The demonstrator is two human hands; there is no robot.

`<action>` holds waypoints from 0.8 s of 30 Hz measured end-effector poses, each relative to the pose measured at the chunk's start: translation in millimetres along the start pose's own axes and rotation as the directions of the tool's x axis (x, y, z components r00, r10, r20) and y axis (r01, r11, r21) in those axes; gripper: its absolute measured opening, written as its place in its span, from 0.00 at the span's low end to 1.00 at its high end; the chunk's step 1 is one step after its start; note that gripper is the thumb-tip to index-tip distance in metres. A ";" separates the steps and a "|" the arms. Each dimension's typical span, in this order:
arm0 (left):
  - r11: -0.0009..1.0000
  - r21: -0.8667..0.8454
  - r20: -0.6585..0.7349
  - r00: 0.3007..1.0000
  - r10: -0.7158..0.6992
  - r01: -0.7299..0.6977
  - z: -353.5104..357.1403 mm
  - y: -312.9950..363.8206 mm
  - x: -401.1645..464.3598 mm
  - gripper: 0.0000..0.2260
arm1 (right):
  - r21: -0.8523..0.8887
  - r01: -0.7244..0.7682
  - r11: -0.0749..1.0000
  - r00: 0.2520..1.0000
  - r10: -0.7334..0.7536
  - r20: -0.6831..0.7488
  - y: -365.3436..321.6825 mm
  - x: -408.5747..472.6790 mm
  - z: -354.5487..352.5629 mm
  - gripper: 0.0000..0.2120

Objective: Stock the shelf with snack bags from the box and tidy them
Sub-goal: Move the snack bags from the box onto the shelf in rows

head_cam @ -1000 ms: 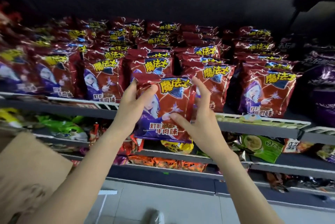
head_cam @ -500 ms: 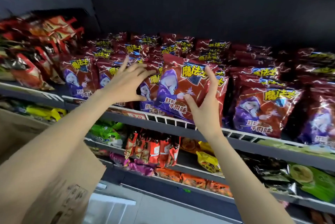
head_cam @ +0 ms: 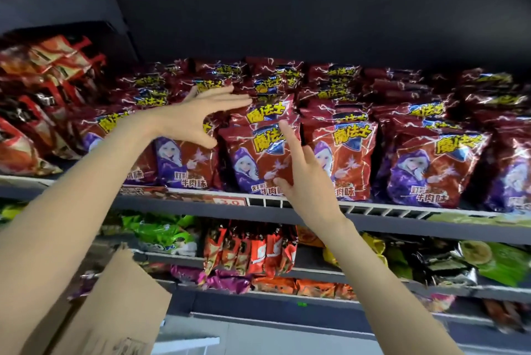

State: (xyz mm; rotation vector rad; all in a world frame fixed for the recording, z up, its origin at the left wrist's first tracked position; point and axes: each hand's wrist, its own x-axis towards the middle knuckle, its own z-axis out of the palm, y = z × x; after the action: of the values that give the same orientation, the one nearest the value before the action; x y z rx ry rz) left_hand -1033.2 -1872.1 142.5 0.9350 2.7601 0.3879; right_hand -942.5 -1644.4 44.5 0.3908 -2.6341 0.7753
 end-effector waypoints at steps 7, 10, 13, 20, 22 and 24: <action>0.928 0.373 -0.060 0.997 0.048 -0.022 31.9 30.8 8.4 0.46 | -0.050 -0.068 0.996 0.995 0.064 -0.082 -6.4 -7.7 6.4 0.44; 0.919 0.392 -0.081 0.995 0.064 -0.027 31.1 34.8 18.8 0.45 | -0.104 -0.069 0.992 0.996 0.062 -0.067 -14.5 -4.2 9.1 0.45; 0.901 0.431 -0.068 0.995 0.079 -0.042 29.8 31.7 24.6 0.45 | -0.141 -0.098 0.985 0.994 0.091 -0.054 -21.5 -0.6 13.0 0.45; 0.886 0.458 -0.151 0.975 0.161 -0.075 32.7 15.9 27.6 0.45 | -0.062 -0.064 0.996 0.998 0.064 -0.005 -14.0 3.3 13.1 0.43; 0.877 0.475 -0.174 0.970 0.167 -0.065 31.1 19.6 32.6 0.45 | 0.080 -0.105 0.991 0.994 0.102 0.031 -12.4 5.7 13.8 0.47; 0.893 0.450 -0.183 0.977 0.105 -0.012 30.5 23.7 33.4 0.46 | 0.195 -0.154 0.968 0.986 0.139 0.092 -12.1 4.1 16.7 0.53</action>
State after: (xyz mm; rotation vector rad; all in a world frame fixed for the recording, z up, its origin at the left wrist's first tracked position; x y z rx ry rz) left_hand -1037.7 -1827.8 117.5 1.1353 3.0834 -0.1719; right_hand -946.2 -1664.3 38.7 0.2866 -2.6882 1.1026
